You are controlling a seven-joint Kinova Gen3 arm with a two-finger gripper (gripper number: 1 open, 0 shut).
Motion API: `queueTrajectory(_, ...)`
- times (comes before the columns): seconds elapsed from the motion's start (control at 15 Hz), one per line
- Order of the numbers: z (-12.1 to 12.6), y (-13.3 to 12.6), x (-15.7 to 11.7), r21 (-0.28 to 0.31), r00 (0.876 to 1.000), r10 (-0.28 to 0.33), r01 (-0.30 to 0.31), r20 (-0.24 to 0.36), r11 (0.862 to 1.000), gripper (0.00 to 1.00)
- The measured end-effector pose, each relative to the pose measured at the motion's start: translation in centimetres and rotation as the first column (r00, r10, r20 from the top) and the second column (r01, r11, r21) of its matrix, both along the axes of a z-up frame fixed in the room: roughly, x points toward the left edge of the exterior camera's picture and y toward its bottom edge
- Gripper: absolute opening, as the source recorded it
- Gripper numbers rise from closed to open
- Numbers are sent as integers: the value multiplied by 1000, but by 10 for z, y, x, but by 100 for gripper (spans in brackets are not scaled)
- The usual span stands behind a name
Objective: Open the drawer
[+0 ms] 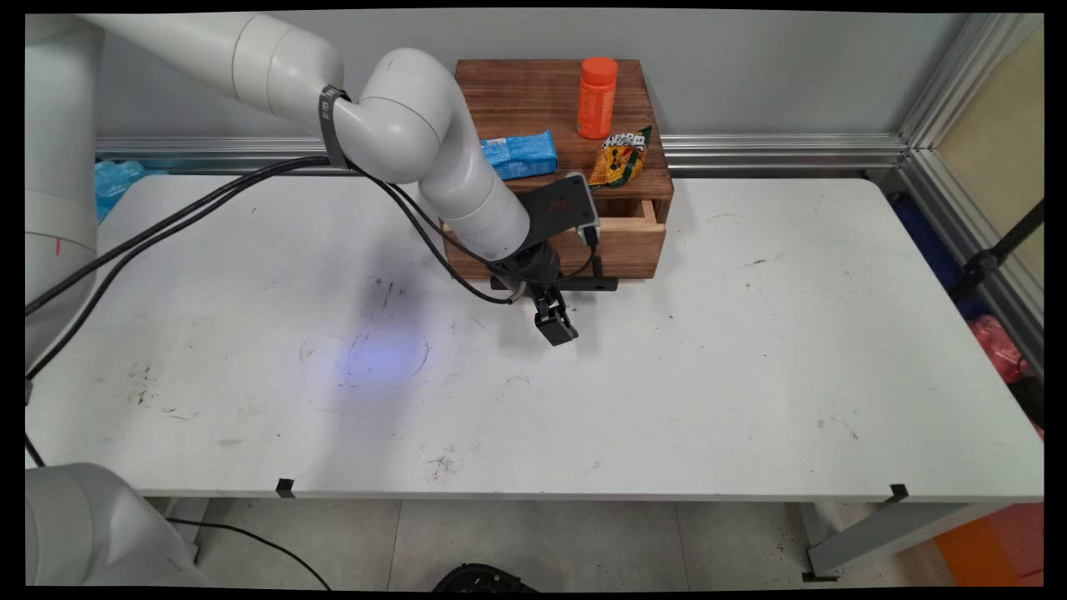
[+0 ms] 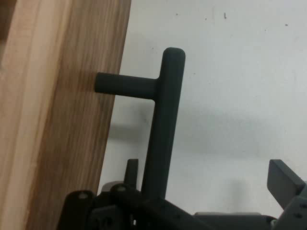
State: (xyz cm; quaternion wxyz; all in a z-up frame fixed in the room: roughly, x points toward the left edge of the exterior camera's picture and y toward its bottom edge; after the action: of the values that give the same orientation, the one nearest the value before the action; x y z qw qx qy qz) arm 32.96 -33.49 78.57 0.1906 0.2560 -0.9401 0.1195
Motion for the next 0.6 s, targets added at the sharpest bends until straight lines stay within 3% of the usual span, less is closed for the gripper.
queueTrajectory(0.6, 5, 6, -6, 0, 1000, 2, -2, -2, 1000, 100)
